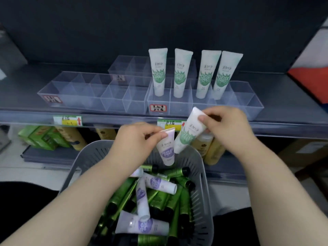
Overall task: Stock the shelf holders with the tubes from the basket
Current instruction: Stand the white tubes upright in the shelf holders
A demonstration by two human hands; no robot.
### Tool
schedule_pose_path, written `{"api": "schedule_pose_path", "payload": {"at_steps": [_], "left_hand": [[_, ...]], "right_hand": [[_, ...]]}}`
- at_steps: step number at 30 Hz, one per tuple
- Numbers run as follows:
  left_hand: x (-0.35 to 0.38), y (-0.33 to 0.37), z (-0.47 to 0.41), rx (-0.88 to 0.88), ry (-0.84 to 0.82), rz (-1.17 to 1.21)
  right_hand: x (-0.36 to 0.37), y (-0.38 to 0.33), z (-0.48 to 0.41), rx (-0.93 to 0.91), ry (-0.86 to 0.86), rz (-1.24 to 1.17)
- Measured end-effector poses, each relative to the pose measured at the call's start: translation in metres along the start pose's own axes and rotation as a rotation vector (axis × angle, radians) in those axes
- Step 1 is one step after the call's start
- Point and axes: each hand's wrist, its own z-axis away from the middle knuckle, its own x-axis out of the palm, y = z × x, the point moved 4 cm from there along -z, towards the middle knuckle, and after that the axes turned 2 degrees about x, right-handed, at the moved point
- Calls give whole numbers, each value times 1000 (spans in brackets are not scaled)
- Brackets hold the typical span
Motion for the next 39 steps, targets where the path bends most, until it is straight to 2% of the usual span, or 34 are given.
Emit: {"api": "schedule_pose_path", "payload": {"at_steps": [4, 8, 15, 21, 24, 28, 34, 39], "left_hand": [[-15, 32, -44, -22, 10, 109], [-20, 70, -81, 52, 26, 226], [8, 122, -135, 171, 26, 223], [38, 137, -163, 150, -25, 255], [44, 135, -170, 143, -16, 229], [45, 128, -173, 122, -21, 229], [42, 128, -172, 123, -43, 251], [44, 141, -174, 168, -34, 265]], "right_hand": [[-59, -10, -19, -76, 257, -188], [-114, -16, -38, -159, 425, -235], [-169, 13, -76, -157, 630, 43], [-159, 53, -110, -88, 641, 115], [-146, 60, -125, -82, 546, 125], [-123, 69, -139, -123, 382, 279], [-115, 84, -144, -149, 392, 128], [-115, 79, -139, -170, 362, 167]]}}
